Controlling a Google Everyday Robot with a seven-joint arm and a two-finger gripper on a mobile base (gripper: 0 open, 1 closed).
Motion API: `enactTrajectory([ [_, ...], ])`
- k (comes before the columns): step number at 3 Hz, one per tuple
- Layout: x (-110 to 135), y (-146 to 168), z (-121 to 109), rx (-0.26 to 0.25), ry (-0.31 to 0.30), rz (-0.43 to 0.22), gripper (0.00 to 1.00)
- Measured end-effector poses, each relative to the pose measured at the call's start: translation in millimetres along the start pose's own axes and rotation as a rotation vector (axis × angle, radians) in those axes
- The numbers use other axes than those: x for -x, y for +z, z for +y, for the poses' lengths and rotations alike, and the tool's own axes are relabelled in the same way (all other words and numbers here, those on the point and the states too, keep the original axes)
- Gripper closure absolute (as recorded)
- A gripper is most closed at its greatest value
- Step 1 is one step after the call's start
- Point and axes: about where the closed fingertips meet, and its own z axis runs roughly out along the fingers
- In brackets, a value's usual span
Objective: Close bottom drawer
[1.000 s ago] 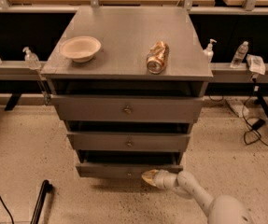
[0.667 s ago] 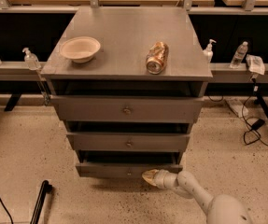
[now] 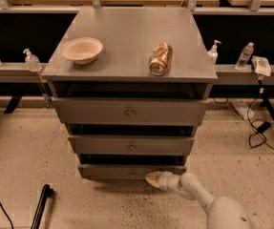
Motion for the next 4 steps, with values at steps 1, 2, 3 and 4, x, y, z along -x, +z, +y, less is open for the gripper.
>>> enactTrajectory([
  [1,3.2,8.7,-7.3,0.005,0.013,0.009,1.0],
  [2,1.1,9.3,-4.3,0.013,0.014,0.014,1.0],
  [3,-24.6,6.2,34.0,0.092,0.006,0.06,1.0],
  [4,-61.4,-18.9,73.2,0.169,0.042,0.055,1.0],
])
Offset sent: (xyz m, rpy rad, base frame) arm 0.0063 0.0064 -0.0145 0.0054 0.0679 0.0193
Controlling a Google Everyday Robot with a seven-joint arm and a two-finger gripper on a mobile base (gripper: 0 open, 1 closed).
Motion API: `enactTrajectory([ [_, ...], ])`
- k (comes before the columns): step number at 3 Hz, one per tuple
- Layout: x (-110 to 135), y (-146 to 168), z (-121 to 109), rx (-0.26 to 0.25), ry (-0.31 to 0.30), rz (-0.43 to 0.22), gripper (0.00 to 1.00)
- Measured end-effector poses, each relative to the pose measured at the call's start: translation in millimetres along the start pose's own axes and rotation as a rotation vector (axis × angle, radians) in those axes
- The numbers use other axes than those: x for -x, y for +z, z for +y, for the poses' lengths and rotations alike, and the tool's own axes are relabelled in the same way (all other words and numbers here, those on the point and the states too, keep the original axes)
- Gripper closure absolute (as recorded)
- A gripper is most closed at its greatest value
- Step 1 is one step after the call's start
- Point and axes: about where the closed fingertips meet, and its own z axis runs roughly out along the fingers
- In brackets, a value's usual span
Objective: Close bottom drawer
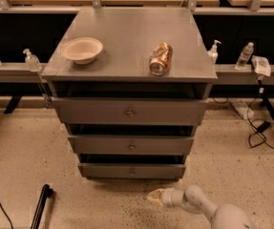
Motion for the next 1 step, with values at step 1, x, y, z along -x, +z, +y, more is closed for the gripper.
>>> enactTrajectory([
  [1,-9.1,-5.0,17.1,0.044,0.011,-0.011,1.0],
])
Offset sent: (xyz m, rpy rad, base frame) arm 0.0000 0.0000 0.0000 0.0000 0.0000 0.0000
